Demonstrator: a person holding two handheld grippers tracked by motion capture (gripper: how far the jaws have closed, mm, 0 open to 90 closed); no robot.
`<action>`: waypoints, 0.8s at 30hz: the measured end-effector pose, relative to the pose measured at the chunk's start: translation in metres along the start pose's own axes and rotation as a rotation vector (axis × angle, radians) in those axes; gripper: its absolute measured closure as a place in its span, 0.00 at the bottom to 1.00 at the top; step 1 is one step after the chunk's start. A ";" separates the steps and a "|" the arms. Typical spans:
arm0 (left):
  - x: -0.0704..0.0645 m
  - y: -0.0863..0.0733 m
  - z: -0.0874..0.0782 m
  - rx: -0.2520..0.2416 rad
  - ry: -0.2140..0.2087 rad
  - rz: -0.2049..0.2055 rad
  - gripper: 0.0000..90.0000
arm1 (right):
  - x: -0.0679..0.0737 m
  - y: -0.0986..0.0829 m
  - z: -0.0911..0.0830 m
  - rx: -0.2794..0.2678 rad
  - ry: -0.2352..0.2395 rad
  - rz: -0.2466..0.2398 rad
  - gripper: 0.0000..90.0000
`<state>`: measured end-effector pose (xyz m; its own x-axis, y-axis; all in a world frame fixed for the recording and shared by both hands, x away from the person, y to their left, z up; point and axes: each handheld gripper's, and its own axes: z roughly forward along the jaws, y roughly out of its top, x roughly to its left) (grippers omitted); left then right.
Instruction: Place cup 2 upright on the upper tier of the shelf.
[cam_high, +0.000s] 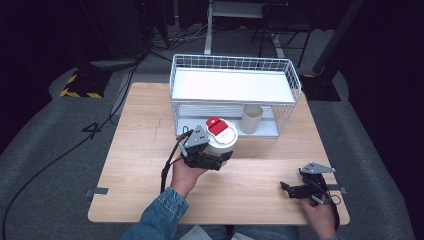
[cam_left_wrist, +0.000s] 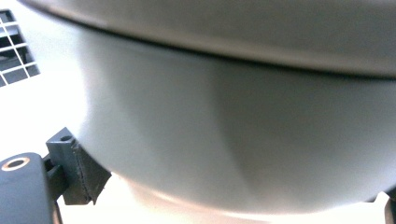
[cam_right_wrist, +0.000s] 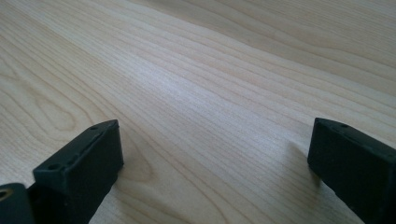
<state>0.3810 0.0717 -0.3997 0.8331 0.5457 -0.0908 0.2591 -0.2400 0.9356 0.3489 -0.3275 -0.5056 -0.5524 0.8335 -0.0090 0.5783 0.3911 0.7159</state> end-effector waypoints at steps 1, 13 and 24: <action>-0.001 0.004 -0.001 -0.005 0.004 0.009 0.11 | 0.000 0.000 0.000 0.000 0.000 0.000 0.04; -0.002 0.028 -0.010 -0.022 0.008 0.029 0.11 | 0.002 0.001 0.001 -0.001 -0.002 0.002 0.04; 0.000 0.047 -0.020 -0.034 0.013 0.027 0.11 | 0.004 0.002 0.002 -0.001 -0.009 0.009 0.04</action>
<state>0.3833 0.0767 -0.3484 0.8329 0.5500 -0.0610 0.2197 -0.2274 0.9487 0.3491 -0.3228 -0.5058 -0.5418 0.8404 -0.0082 0.5827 0.3827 0.7169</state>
